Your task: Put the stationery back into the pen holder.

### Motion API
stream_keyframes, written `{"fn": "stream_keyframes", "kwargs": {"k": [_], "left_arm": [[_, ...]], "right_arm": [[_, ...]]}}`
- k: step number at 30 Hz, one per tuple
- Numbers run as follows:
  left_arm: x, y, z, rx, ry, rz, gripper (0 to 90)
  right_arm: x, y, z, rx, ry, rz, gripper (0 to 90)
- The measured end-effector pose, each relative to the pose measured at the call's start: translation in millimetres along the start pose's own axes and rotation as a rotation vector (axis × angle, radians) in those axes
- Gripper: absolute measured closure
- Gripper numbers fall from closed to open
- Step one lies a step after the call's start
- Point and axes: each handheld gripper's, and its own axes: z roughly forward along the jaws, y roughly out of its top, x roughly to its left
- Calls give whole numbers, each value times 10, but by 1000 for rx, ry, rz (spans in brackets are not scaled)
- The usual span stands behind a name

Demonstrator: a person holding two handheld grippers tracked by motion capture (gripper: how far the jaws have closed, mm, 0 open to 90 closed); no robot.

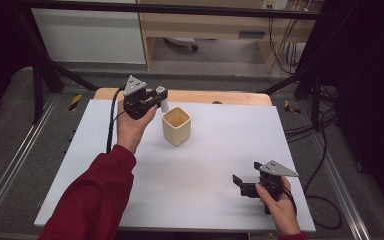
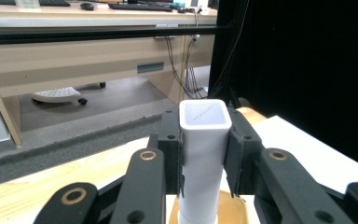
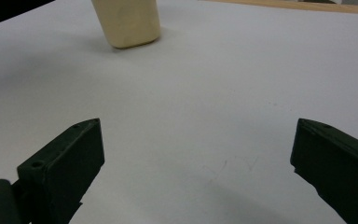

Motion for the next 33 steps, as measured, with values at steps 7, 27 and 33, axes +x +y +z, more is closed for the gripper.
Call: {"fn": "stream_keyframes", "kwargs": {"k": [7, 27, 33], "left_arm": [[2, -79, 60, 11, 7, 12, 708], [-46, -285, 247, 60, 13, 42, 707], [-69, -326, 276, 66, 9, 38, 708]], "right_arm": [[0, -2, -1, 3, 0, 4, 30], [-2, -4, 0, 7, -1, 8, 29], [1, -6, 1, 9, 2, 9, 29]]}}
